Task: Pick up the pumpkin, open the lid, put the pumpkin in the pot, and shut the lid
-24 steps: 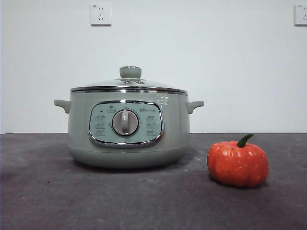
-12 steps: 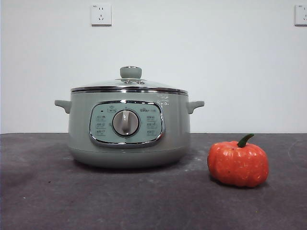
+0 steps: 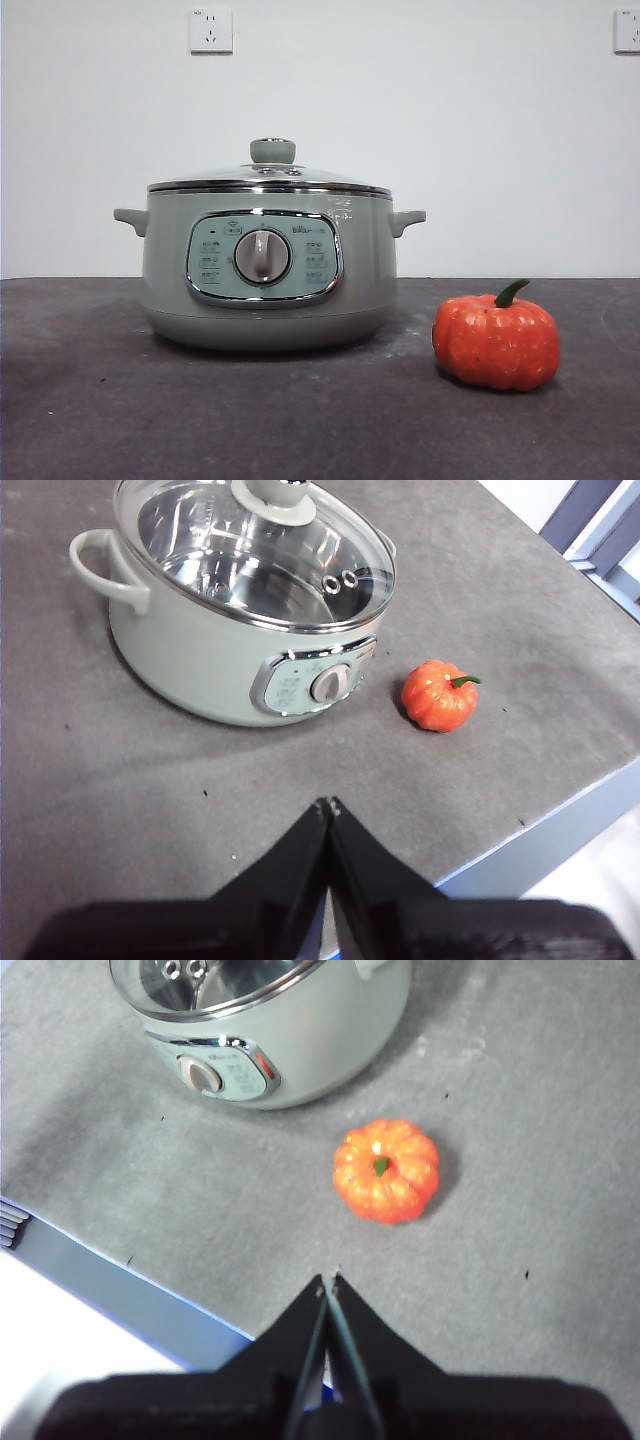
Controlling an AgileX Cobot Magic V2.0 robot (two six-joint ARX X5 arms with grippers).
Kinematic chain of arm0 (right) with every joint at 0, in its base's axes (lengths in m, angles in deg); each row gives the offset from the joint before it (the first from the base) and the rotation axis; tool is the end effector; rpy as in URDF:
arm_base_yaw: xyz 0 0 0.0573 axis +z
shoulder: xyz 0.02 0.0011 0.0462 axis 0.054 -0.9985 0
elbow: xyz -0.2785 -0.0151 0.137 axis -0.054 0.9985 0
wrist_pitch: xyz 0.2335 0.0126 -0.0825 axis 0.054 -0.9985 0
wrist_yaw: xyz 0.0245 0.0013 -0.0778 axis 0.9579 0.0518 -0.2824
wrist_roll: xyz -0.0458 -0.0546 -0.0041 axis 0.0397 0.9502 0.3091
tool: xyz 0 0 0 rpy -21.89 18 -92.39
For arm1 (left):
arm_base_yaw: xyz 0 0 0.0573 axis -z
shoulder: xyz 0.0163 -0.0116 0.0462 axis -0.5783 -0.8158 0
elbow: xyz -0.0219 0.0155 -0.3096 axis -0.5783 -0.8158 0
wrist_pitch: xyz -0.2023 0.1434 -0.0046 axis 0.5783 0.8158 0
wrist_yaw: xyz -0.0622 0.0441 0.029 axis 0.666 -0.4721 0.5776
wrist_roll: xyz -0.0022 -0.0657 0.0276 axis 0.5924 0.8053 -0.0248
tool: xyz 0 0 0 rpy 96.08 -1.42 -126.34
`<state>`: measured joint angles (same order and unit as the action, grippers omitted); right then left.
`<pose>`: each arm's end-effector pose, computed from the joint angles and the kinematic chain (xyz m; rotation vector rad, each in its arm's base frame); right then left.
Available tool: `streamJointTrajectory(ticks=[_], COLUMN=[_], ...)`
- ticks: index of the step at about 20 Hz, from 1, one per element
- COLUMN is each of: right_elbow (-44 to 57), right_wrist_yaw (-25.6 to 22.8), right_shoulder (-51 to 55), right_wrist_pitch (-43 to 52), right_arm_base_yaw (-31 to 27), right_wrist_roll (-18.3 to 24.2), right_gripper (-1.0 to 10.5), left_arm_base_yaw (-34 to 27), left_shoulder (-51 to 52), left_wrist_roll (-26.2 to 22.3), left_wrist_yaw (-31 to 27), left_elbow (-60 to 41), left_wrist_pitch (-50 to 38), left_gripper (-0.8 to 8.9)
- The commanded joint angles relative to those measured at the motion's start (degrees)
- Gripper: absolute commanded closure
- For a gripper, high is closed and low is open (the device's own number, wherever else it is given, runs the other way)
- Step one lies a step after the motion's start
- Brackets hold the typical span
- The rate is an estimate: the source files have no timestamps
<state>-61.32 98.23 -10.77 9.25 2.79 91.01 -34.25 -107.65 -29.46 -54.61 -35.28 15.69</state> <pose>0.0612 0.0313 0.3335 0.0609 0.7818 0.5807 0.0223 -0.0309 0.3138 -0.1616 0.5656 -0.5899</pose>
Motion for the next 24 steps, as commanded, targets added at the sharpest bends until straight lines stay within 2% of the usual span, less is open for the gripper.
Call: streamJointTrajectory(ticks=[1, 2, 3, 4, 5, 6, 7, 10, 17, 20, 24], right_elbow=[-0.09, -0.09, -0.11, -0.11, -0.13, -0.13, -0.13, -0.13, -0.13, -0.13, -0.13], right_wrist_yaw=[0.07, 0.07, 0.09, 0.09, 0.09, 0.13, 0.37, 5.53, 5.22, -1.53, -8.07], right_shoulder=[0.22, 0.22, 0.22, 0.22, 0.22, 0.22, 0.22, 0.02, -7.17, -13.53, -23.67], right_wrist_pitch=[0.24, 0.26, 0.33, 0.48, 0.74, 0.98, 1.31, 2.45, 5.14, 8.33, 13.00], right_arm_base_yaw=[-0.02, -0.02, -0.02, -0.02, -0.02, -0.02, -0.02, 0.09, 4.81, 9.11, 14.45], right_wrist_roll=[0.90, 0.85, 0.85, 0.59, -0.44, -1.20, -1.33, -1.29, -1.66, -1.66, -1.66], right_gripper=[9.4, 9.4, 8.7, 7.1, 4.8, 2.9, 1.9, 1.9, 2.0, 2.0, 1.9], left_arm_base_yaw=[0.46, 0.46, 0.46, 0.46, 0.46, 0.46, 0.46, 0.46, 0.46, 0.46, 0.46], left_shoulder=[-0.50, -0.52, -0.63, -0.63, -0.63, -0.63, -0.63, -0.94, -0.94, -0.94, -0.94], left_wrist_roll=[-1.22, -0.96, -0.83, -0.81, -0.83, -0.83, -0.83, -0.83, -0.83, -0.83, -0.83], left_wrist_yaw=[0.68, 1.01, 0.94, 0.94, 0.94, 0.94, 0.94, 0.96, 1.29, 1.27, 1.27], left_elbow=[0.98, 1.03, 1.03, 1.03, 1.03, 1.03, 1.03, 1.03, 1.05, 1.03, 1.03], left_wrist_pitch=[-0.17, -0.17, -0.15, -0.13, -0.15, -0.20, -0.20, -0.39, -0.42, -0.46, -0.48], left_gripper=[7.99, 6.85, 4.64, 2.15, 0.80, 0.58, 0.59, 0.59, 0.59, 0.59, 0.59])
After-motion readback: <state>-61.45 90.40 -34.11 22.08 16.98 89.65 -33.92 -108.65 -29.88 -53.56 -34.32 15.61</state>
